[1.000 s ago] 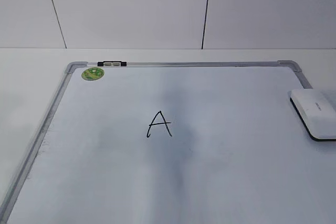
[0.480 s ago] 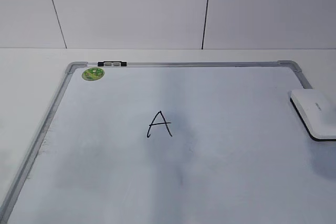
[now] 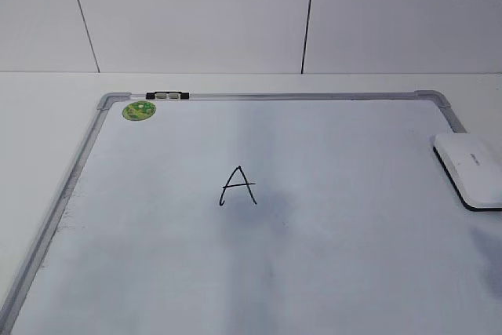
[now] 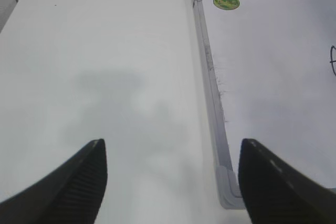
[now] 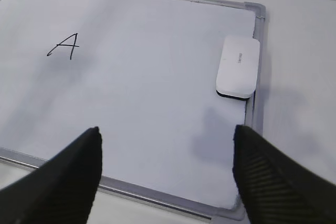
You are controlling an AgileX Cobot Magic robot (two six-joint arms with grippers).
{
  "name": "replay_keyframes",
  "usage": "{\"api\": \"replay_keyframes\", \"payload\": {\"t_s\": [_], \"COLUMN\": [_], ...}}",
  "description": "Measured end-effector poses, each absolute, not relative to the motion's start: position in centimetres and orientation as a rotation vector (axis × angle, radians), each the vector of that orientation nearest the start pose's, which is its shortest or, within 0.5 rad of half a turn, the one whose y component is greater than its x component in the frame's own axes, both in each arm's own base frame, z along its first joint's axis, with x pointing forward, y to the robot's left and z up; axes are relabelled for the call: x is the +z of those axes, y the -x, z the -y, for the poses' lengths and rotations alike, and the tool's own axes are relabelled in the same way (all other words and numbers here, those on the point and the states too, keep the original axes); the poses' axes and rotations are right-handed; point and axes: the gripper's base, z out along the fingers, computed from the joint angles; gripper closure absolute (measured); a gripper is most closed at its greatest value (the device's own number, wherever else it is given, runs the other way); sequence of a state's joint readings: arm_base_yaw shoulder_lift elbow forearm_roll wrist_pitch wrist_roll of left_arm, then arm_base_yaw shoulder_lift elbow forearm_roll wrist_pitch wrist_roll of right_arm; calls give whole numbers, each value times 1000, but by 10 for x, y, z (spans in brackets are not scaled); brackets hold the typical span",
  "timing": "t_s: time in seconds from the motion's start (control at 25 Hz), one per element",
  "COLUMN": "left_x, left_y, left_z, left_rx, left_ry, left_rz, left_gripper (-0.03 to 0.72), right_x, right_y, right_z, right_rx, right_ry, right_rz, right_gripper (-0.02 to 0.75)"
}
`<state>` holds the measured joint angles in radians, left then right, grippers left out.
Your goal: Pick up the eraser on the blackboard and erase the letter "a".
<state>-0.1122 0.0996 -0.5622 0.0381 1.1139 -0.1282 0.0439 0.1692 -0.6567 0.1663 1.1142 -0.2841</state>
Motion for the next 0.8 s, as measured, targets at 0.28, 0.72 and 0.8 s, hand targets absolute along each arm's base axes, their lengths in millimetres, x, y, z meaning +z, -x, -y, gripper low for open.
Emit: {"api": "replay_keyframes", "payload": {"t_s": [0.28, 0.72, 0.8], "left_x": [278, 278, 278], "left_y": [4, 7, 7], "left_z": [-3, -4, -4], "left_rx": [-100, -104, -104], "left_ry": [22, 23, 23], "left_rz": [-2129, -2112, -2112], "left_gripper": [107, 113, 113], "right_x": [301, 272, 272], "right_y": [17, 15, 15], "right_z": [-12, -9, -9], "right_rx": [64, 50, 46], "right_ry": [312, 268, 263], "right_rz": [-2025, -2111, -2111], "right_gripper": [146, 146, 146]}}
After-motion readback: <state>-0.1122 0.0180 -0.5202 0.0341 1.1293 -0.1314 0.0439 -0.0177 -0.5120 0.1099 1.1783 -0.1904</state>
